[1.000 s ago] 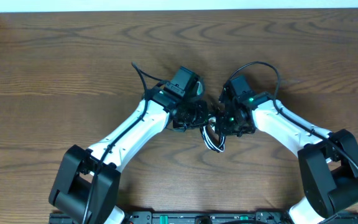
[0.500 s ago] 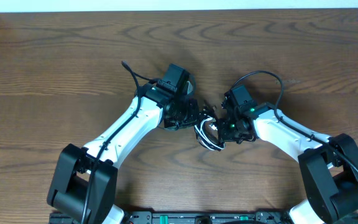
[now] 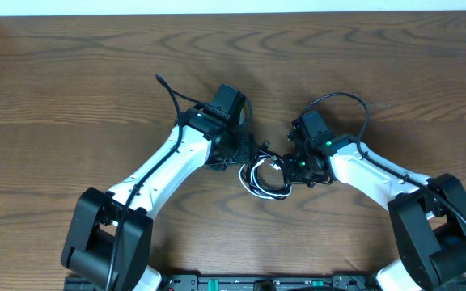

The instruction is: Untangle cables

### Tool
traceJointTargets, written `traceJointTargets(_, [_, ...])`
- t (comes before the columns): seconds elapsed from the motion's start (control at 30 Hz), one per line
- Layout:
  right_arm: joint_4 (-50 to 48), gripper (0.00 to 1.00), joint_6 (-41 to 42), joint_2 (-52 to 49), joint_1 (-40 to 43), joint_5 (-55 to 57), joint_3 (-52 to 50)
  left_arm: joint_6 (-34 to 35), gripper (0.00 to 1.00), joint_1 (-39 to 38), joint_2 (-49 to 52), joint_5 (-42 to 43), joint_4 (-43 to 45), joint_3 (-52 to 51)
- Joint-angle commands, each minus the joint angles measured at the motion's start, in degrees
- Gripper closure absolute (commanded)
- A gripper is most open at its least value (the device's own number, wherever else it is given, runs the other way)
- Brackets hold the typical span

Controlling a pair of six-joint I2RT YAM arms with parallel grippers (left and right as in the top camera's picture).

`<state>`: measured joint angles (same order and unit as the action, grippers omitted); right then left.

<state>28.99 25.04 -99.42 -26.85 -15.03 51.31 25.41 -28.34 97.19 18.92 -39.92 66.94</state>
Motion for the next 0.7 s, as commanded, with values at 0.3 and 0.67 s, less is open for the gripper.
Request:
traceJointTargets(0.3, [0.2,0.99,0.3,-2.0,-0.5,3.1,-2.3,-8.9,0.39,-3.0,3.3,2.9,3.8,-2.9])
traceJointTargets(0.67, [0.4,0.99,0.2,-2.0,-0.5,3.1,-2.3,-7.1,0.93,-1.7,6.0,-12.3,8.8,-2.9])
